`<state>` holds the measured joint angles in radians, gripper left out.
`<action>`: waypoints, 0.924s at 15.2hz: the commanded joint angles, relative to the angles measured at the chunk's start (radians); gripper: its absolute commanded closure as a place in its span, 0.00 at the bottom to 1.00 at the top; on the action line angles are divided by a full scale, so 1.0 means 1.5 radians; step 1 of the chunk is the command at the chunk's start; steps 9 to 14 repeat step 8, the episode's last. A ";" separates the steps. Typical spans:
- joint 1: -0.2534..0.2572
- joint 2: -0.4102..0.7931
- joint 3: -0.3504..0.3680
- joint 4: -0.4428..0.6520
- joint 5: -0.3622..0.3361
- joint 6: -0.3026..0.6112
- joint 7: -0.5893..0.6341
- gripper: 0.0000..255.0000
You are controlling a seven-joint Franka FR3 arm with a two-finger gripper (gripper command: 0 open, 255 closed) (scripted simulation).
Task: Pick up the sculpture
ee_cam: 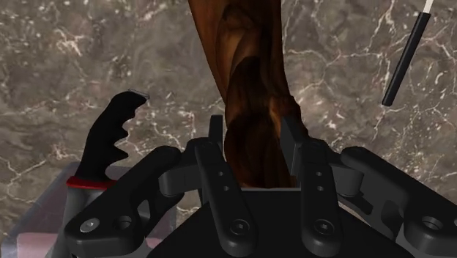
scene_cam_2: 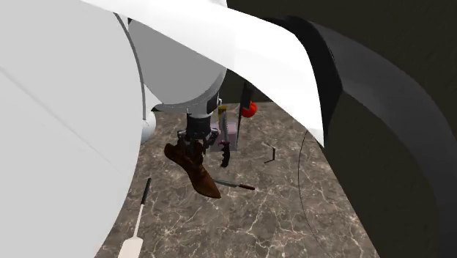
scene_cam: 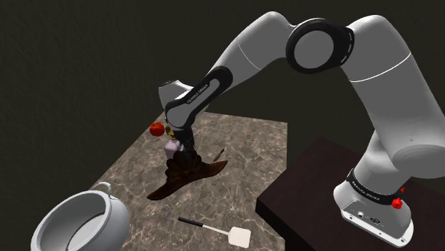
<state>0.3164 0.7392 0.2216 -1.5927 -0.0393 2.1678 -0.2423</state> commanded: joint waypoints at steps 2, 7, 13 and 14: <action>-0.002 -0.018 0.002 -0.001 0.003 -0.016 0.000 1.00; -0.004 -0.041 0.006 0.000 0.006 -0.040 0.001 1.00; -0.004 -0.041 0.006 0.000 0.006 -0.040 0.001 1.00; -0.004 -0.041 0.006 0.000 0.006 -0.040 0.001 1.00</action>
